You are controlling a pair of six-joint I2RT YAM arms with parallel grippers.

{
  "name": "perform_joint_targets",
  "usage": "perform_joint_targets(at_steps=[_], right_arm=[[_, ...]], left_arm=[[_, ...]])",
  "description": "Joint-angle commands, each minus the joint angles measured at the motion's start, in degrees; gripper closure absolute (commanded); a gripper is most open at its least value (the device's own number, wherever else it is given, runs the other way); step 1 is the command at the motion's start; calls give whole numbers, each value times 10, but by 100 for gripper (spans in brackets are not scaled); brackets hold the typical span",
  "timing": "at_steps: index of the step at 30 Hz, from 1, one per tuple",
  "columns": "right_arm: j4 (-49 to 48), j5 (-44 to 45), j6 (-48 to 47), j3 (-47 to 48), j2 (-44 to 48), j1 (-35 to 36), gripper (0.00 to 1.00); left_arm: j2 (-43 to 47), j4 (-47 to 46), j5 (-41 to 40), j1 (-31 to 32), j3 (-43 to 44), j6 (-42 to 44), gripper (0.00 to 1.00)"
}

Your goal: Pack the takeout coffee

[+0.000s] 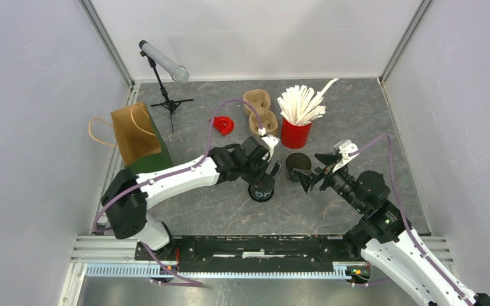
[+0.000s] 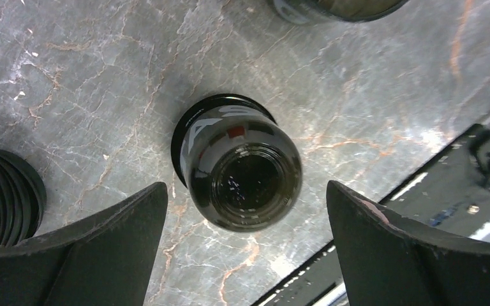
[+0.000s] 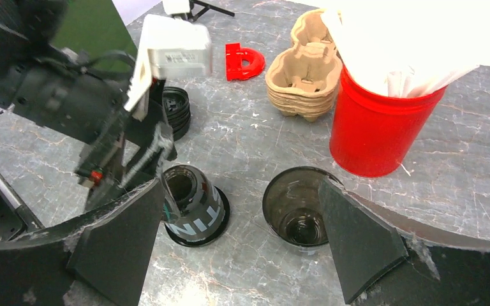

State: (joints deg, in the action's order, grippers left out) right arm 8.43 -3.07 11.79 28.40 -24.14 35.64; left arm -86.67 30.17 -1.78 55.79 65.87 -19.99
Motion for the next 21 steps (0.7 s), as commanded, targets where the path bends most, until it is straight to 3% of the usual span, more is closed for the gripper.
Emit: perform_joint_targets(at_steps=[1, 5, 9, 13, 16, 21], right_arm=[[7, 19, -16, 21, 12, 3, 2], [12, 27, -23, 21, 17, 3, 2], [9, 43, -27, 14, 16, 3, 2], [-17, 33, -36, -4, 13, 3, 2], [-93, -5, -78, -32, 11, 3, 2], [-300, -79, -176, -90, 10, 3, 2]], left_arm=[[-33, 1, -54, 12, 21, 47, 0], [-43, 1, -76, 22, 19, 50, 3], [-31, -5, -78, 24, 11, 49, 26], [-14, 1, -87, 23, 9, 38, 36], [4, 25, -77, 15, 23, 4, 40], [69, 59, 49, -48, 63, -86, 46]])
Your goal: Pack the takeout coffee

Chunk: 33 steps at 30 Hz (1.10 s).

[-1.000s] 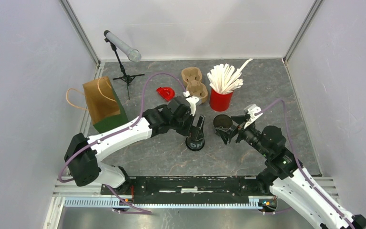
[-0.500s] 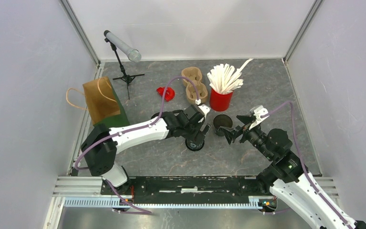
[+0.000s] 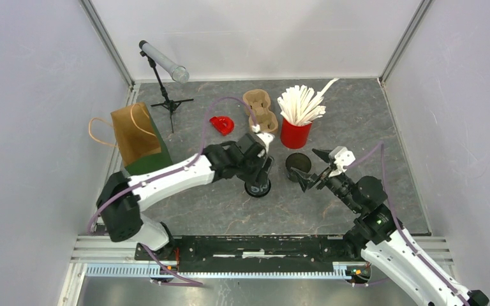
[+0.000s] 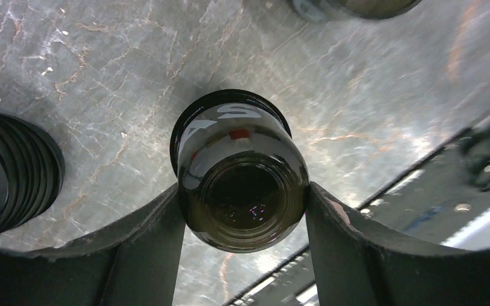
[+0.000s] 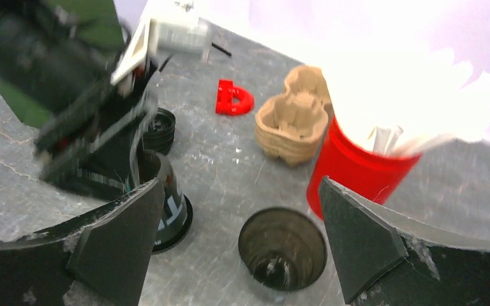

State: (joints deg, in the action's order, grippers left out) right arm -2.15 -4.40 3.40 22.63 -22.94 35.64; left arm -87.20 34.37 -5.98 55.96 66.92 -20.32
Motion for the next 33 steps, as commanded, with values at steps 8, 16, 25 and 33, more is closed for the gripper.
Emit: perform_joint_targets(at_steps=[8, 16, 25, 33], right_arm=[[-404, -189, -122, -128, 38, 3, 2], [-489, -229, -73, -156, 8, 3, 2], [-593, -284, -56, -150, -60, 3, 2], [-614, -269, -49, -145, -100, 5, 2]], left_arm=[[231, -137, 328, -194, -40, -284, 50], [288, -298, 411, -198, -109, -432, 50], [316, -372, 430, -198, -153, -494, 52], [315, -368, 438, -198, -148, -490, 51]])
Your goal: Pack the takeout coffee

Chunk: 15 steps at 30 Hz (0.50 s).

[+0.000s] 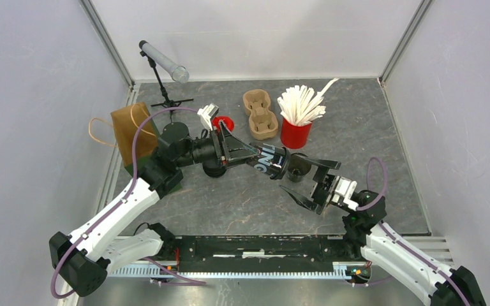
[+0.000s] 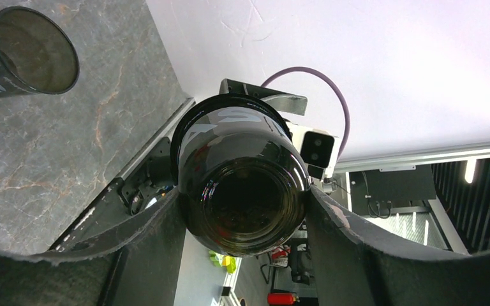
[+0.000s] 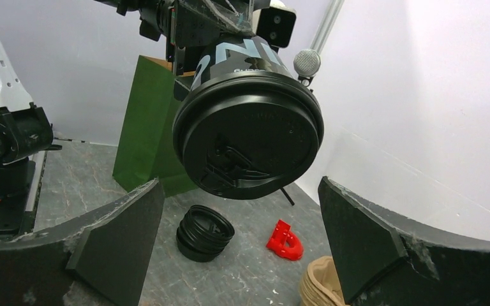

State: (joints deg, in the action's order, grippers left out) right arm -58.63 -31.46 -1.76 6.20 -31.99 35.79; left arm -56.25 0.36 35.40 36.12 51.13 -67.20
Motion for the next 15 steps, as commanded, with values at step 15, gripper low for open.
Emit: perform_joint_targets(at_steps=[15], right_arm=[[-77, 9, -7, 53, -73, 19, 2]], left_arm=[[5, -34, 34, 1, -2, -25, 51]])
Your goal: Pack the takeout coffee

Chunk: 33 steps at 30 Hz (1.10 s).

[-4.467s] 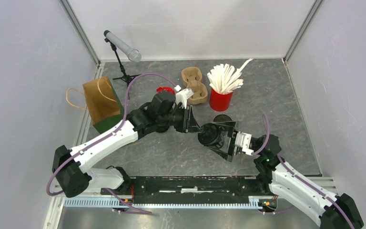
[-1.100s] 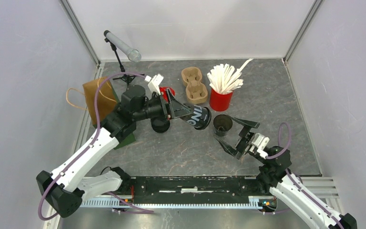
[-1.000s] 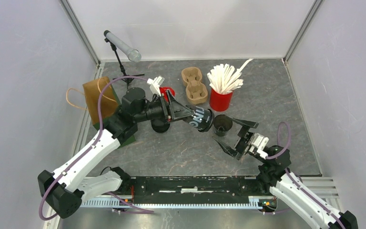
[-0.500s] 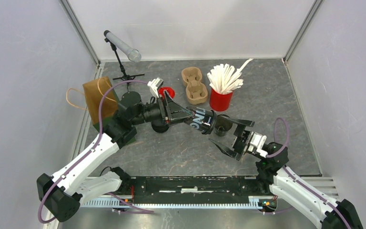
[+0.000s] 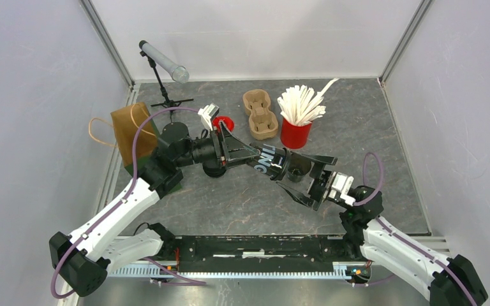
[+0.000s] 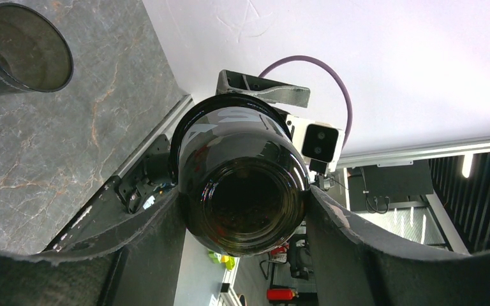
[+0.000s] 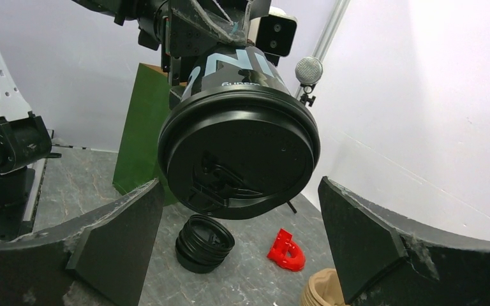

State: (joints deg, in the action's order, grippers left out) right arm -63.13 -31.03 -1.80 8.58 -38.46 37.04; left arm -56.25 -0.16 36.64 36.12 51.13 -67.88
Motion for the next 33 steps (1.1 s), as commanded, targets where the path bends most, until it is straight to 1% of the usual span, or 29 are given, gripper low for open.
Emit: perform_joint_targets(at_steps=[1, 9, 15, 18, 20, 23, 31, 33], right_arm=[[-29, 4, -8, 32, -12, 8, 2], [-17, 21, -27, 31, -19, 14, 2], [-1, 13, -44, 30, -13, 13, 2], [3, 3, -49, 27, -8, 14, 2], [1, -9, -51, 22, -4, 14, 2], [-1, -11, -51, 12, 5, 14, 5], [18, 15, -41, 5, 18, 14, 11], [18, 15, -36, 2, 17, 13, 14]], left_arm=[[4, -31, 23, 1, -2, -19, 51], [1, -35, 34, 1, -9, -16, 51], [-7, -33, 43, 1, -6, -12, 51], [-10, -22, 42, 1, 1, 0, 51], [-12, -10, 38, 1, 5, 9, 48], [-14, -3, 25, 1, 5, 19, 42], [-20, -2, 20, 1, 5, 22, 40], [-21, -2, 21, 1, 6, 23, 40]])
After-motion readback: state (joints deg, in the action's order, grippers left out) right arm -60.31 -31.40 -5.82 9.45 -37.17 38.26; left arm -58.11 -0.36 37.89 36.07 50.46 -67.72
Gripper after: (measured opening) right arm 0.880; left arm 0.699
